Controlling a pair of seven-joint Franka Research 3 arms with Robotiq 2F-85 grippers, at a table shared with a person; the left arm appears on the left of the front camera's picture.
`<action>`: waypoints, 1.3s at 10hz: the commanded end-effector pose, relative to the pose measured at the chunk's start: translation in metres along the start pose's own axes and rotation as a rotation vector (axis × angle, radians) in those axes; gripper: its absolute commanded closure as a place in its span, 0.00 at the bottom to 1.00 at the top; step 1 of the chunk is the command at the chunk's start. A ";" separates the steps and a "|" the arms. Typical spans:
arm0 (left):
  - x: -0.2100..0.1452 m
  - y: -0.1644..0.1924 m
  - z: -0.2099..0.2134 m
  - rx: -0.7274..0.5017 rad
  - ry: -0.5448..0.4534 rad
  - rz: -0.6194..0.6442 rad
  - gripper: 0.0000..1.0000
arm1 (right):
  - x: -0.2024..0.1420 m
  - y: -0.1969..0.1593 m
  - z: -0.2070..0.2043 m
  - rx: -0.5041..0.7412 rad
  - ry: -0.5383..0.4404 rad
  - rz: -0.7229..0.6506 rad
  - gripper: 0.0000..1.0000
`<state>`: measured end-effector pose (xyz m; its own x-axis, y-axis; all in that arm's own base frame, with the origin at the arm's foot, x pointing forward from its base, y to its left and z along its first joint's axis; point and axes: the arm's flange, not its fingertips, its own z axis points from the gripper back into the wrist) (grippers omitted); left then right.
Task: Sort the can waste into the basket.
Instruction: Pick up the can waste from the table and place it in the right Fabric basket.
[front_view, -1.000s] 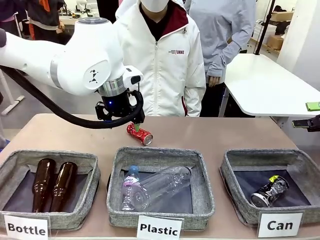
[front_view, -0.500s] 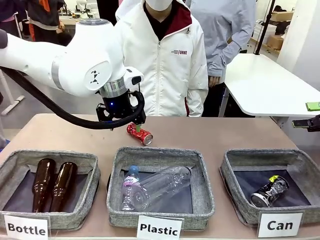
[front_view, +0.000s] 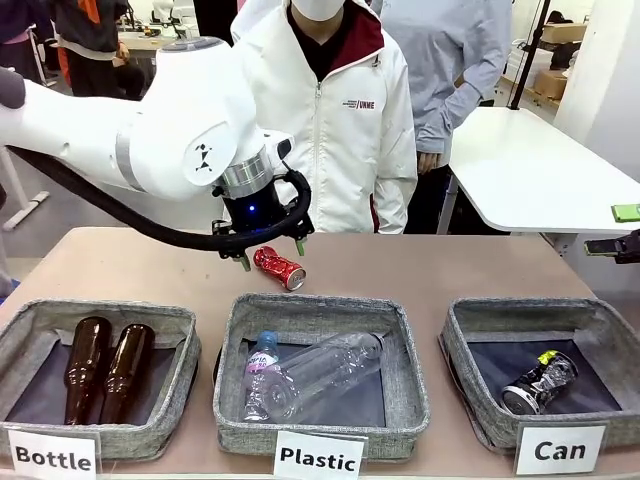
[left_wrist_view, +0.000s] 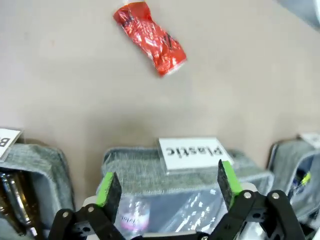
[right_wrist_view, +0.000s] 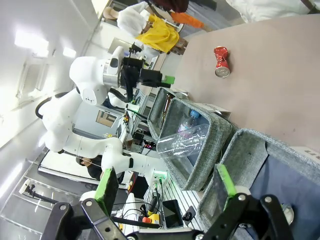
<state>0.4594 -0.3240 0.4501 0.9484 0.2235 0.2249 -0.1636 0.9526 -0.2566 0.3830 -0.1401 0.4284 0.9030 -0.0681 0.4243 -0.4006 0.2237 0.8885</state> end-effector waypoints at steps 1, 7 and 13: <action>0.004 -0.023 -0.024 0.080 -0.082 0.051 0.00 | 0.001 0.001 0.000 0.010 -0.005 0.022 0.00; 0.017 -0.022 -0.039 0.053 -0.075 0.108 0.00 | 0.001 0.001 0.000 0.010 -0.005 0.022 0.00; 0.030 -0.036 -0.060 -0.010 -0.075 0.446 0.00 | 0.001 0.001 0.000 0.010 -0.005 0.022 0.00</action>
<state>0.5107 -0.3560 0.4082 0.7900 0.5983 0.1338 -0.5353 0.7795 -0.3254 0.3830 -0.1401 0.4283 0.9029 -0.0681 0.4244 -0.4008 0.2236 0.8885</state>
